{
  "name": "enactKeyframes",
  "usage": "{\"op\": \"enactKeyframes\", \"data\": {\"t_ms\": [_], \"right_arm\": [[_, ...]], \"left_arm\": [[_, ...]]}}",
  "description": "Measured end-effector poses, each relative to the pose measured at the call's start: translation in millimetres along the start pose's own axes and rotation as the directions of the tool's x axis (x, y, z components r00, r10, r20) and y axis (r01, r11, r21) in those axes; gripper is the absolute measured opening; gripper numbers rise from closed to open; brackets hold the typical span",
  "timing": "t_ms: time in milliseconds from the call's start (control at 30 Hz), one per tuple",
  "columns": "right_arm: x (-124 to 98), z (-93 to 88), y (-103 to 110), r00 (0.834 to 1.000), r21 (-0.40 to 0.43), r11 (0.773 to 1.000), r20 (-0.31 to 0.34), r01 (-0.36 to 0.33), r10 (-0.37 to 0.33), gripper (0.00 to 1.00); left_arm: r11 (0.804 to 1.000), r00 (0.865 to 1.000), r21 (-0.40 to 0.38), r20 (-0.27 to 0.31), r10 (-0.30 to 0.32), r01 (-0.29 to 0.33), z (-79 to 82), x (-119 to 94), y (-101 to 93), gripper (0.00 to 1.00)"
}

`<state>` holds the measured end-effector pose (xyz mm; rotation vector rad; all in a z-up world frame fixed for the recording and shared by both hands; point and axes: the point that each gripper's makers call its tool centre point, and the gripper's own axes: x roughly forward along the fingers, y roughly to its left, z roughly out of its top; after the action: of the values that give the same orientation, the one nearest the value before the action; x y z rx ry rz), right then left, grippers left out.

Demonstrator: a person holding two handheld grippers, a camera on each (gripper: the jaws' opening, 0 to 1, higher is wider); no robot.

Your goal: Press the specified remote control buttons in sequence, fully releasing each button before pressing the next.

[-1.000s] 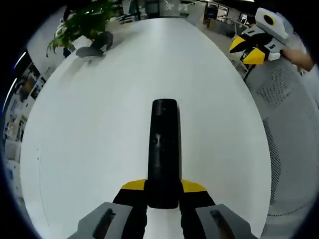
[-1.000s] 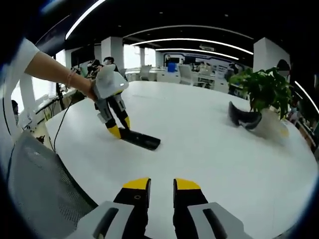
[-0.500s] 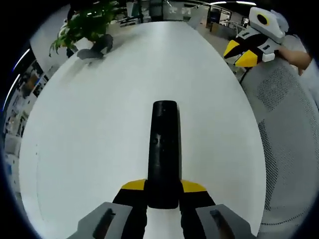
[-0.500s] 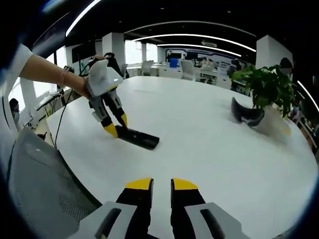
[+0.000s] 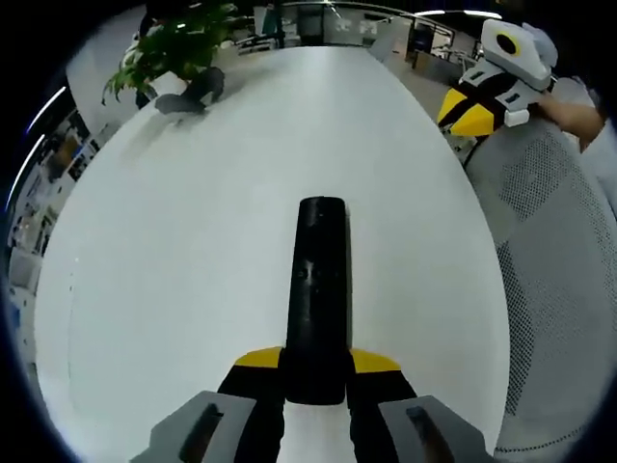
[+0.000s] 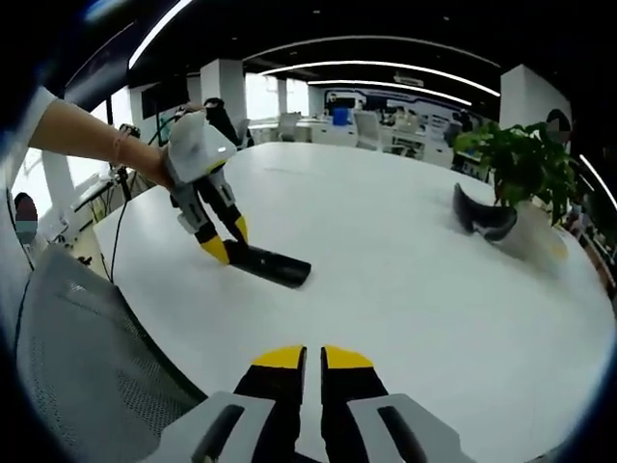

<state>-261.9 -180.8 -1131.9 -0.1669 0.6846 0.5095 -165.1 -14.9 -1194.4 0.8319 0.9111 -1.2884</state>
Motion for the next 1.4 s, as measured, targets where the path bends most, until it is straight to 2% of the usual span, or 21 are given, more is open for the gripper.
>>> {"op": "enactKeyframes", "data": {"t_ms": [233, 367, 433, 500, 633, 933, 1400], "right_arm": [[3.4, -8.2, 5.2, 0.998, -0.003, 1.0, -0.055, -0.025, 0.025, 0.01], [3.4, -11.2, 11.7, 0.997, -0.045, 0.998, -0.072, -0.043, 0.039, 0.01], [4.3, -16.1, 14.1, 0.994, -0.071, 0.996, -0.103, -0.054, 0.047, 0.0], [3.5, -13.2, 13.8, 0.995, -0.098, 0.994, -0.091, -0.048, 0.039, 0.0], [3.2, -11.9, 10.5, 0.996, -0.065, 0.997, -0.08, -0.048, 0.043, 0.0], [2.9, -11.8, 9.9, 0.996, -0.082, 0.996, -0.08, -0.045, 0.038, 0.0], [3.0, -12.9, 8.4, 0.996, -0.101, 0.994, -0.084, -0.036, 0.027, 0.0]], "left_arm": [[1.0, 0.999, -0.003, -0.038, 0.01, -0.01, 0.2, -0.3, -0.7, 0.23], [0.999, 0.998, -0.038, -0.054, 0.024, -0.026, -1.7, -1.4, -4.4, 0.23], [0.999, 0.998, -0.03, -0.063, 0.032, -0.034, -1.1, -1.4, -9.0, 0.23], [0.999, 0.997, -0.041, -0.068, 0.033, -0.036, -1.3, -1.9, -9.3, 0.23], [0.998, 0.996, -0.046, -0.075, 0.038, -0.041, -1.6, -2.4, -12.9, 0.23], [0.997, 0.999, -0.06, -0.032, 0.04, -0.042, -2.9, -3.1, -23.1, 0.23], [0.998, 0.999, -0.056, -0.033, 0.04, -0.042, -1.5, -1.6, -36.9, 0.23]]}}
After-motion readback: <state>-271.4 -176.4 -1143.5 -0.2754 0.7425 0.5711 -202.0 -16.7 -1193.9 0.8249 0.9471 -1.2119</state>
